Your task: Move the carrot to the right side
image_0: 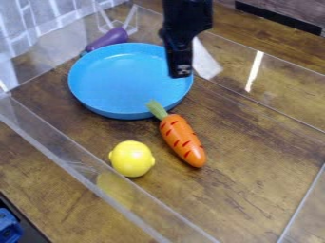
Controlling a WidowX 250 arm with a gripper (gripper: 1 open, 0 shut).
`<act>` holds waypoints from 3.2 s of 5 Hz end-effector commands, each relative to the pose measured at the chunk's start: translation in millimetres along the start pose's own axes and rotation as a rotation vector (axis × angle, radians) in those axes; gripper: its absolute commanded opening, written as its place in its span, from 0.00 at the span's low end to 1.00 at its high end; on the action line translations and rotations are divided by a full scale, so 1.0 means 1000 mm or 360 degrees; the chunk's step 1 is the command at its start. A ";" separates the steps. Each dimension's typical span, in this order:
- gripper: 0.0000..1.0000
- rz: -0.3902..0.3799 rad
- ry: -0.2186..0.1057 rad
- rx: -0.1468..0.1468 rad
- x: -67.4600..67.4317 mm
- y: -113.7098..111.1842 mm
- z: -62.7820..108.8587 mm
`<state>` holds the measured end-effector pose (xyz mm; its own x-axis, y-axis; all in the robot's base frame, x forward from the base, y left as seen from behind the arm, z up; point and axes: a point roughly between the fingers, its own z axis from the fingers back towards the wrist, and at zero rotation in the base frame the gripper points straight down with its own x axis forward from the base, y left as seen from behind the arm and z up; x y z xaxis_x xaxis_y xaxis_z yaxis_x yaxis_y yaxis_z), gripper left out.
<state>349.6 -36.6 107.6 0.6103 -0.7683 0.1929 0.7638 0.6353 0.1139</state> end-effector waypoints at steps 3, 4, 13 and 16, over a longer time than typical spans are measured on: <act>1.00 0.0158 -0.0066 0.0082 0.015 0.008 0.009; 1.00 0.0111 -0.0064 0.0064 0.006 0.013 0.004; 1.00 0.0291 0.0058 0.0048 0.023 0.010 -0.098; 1.00 0.0369 0.0050 0.0019 0.009 0.003 -0.096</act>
<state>384.1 -46.0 20.0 0.7701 -0.6057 0.1999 0.5998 0.7943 0.0962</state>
